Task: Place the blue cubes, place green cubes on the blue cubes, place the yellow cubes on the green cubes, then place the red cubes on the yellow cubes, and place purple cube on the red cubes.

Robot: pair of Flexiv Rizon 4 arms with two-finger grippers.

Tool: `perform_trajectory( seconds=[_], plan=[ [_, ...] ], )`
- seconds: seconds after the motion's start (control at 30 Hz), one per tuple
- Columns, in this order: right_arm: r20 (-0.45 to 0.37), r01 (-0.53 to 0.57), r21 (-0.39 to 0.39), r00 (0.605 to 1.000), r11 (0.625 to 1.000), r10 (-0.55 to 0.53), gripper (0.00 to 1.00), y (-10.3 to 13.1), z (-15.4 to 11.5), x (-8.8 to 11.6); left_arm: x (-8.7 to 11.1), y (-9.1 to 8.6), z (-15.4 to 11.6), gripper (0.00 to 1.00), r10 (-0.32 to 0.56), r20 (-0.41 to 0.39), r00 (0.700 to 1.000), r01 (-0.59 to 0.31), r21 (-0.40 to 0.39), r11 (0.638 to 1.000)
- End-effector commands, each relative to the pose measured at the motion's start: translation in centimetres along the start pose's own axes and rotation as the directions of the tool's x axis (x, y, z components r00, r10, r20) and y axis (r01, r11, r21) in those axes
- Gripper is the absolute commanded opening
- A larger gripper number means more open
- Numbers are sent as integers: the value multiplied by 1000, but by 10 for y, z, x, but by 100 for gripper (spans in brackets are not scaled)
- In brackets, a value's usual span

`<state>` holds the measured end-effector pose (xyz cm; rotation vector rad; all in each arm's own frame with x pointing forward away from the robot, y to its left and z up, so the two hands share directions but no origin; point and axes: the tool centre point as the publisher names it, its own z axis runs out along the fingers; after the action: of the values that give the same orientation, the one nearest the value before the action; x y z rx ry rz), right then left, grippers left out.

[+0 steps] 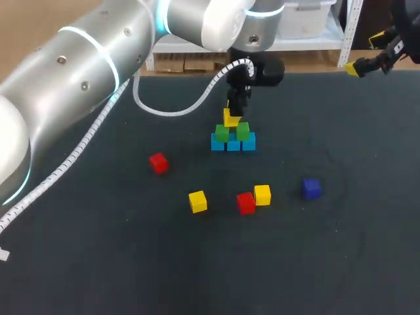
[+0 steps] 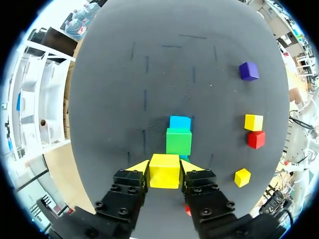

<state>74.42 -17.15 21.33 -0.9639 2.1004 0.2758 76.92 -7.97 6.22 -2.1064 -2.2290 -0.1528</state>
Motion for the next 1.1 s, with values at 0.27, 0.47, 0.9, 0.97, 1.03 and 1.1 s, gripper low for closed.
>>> perform_trajectory(
  seconds=[0.27, 0.47, 0.9, 0.97, 1.03, 1.1],
  plan=[
    [-1, -1, 4, 1000, 1000, 1, 100, 1, 0, 0, -3, -3, 0, 8, 6, -12, 1000, -6, 13, 1000],
    [-1, -1, 4, 1000, 1000, 1, 100, 1, 0, 0, -4, -7, 0, 7, 2, -10, 1000, -2, 19, 1000],
    [-1, -1, 4, 1000, 1000, 1, 100, 1, 0, 0, 0, -12, -2, 5, -17, -5, 1000, 17, 26, 1000],
    [-1, -1, 4, 1000, 1000, 1, 100, 1, 0, 0, 1, -14, -3, 5, -20, -3, 1000, 20, 28, 999],
    [-1, -1, 4, 1000, 1000, 1, 100, 1, 0, 0, 2, -15, -3, 5, -23, -1, 1000, 23, 29, 999],
    [-1, -1, 4, 1000, 1000, 1, 100, 1, 0, 0, 3, -17, -3, 5, -24, 0, 1000, 24, 29, 999]
  ],
)
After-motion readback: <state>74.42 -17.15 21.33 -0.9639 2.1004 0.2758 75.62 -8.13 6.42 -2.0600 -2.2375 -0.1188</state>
